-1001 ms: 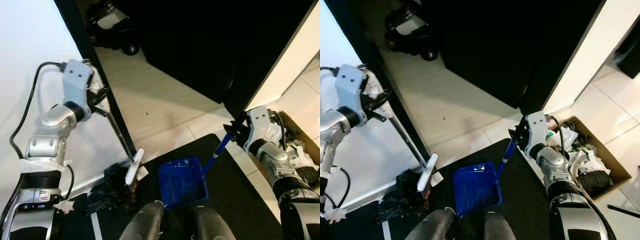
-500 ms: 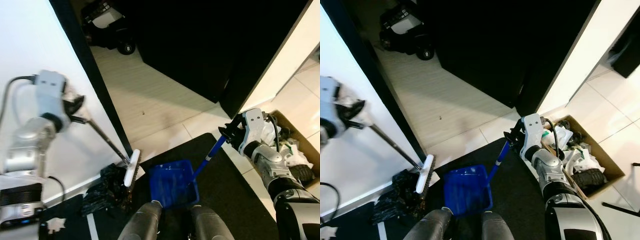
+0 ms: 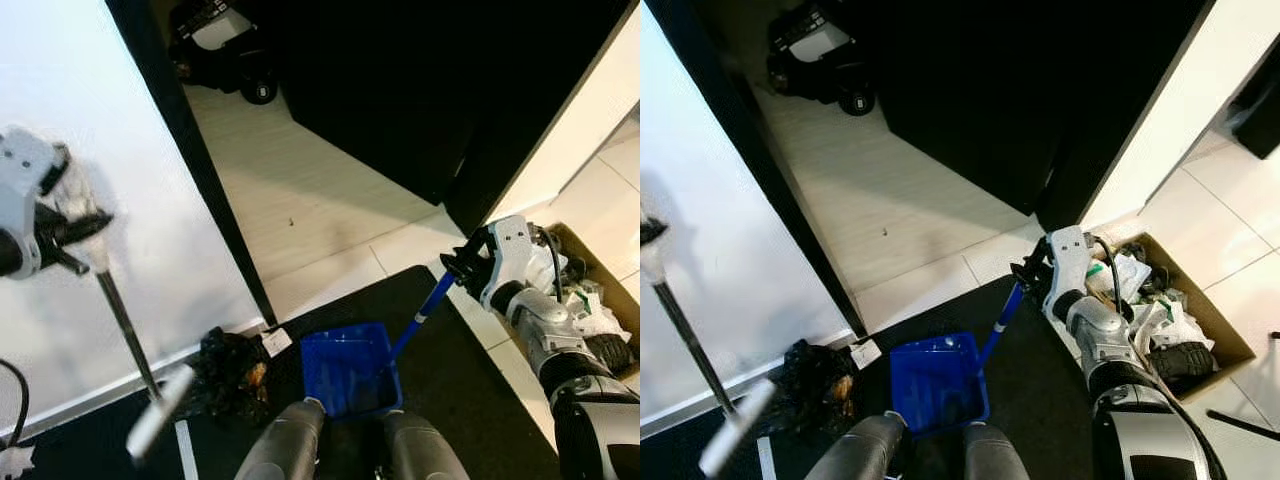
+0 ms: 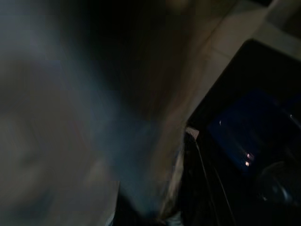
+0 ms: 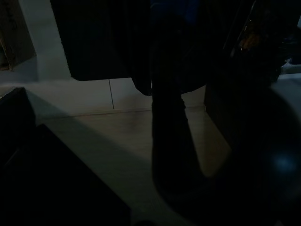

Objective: Sweep floor

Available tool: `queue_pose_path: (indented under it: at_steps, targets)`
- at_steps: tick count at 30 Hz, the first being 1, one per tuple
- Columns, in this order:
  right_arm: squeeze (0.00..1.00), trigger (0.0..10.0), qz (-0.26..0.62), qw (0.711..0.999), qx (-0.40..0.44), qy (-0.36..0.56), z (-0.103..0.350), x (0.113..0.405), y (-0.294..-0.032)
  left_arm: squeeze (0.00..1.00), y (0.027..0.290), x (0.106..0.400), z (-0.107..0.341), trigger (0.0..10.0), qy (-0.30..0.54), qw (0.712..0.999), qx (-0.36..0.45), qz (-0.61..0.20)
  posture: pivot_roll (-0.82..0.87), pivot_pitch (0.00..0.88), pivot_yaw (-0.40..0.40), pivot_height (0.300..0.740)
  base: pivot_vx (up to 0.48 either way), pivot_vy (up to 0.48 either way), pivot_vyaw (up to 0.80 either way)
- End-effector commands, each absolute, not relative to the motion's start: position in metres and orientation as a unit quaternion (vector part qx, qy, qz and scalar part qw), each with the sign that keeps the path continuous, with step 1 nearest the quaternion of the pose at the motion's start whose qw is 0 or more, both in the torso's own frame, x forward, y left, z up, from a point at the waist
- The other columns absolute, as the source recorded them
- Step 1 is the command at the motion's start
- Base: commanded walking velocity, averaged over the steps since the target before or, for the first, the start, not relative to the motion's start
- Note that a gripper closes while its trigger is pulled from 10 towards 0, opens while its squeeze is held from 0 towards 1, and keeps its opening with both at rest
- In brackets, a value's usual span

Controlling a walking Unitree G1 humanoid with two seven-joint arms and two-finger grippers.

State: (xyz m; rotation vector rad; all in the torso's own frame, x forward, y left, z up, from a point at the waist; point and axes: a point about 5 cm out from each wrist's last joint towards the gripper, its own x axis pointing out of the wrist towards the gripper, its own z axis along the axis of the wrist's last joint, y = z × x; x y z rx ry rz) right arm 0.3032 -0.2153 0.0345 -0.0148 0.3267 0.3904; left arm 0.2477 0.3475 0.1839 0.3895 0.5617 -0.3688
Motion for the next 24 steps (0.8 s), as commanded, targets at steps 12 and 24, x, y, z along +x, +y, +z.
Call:
queue_pose_path:
  at_steps: [12, 24]
  targets:
    - [0.00, 10.0, 0.185, 0.975, -0.013, 0.125, 0.034, 0.298, -0.213, 0.00, 0.378, 0.240, 0.099, 10.0, 0.287, 0.911, 0.291, 0.055, 0.08, 0.073, -0.002, 0.740, 0.000, 0.000, 0.00]
    - [0.00, 10.0, 0.157, 0.985, -0.029, 0.072, 0.067, 0.324, -0.223, 0.00, 0.353, 0.247, 0.064, 10.0, 0.254, 0.925, 0.277, 0.054, 0.05, 0.091, -0.013, 0.740, 0.000, 0.000, 0.00]
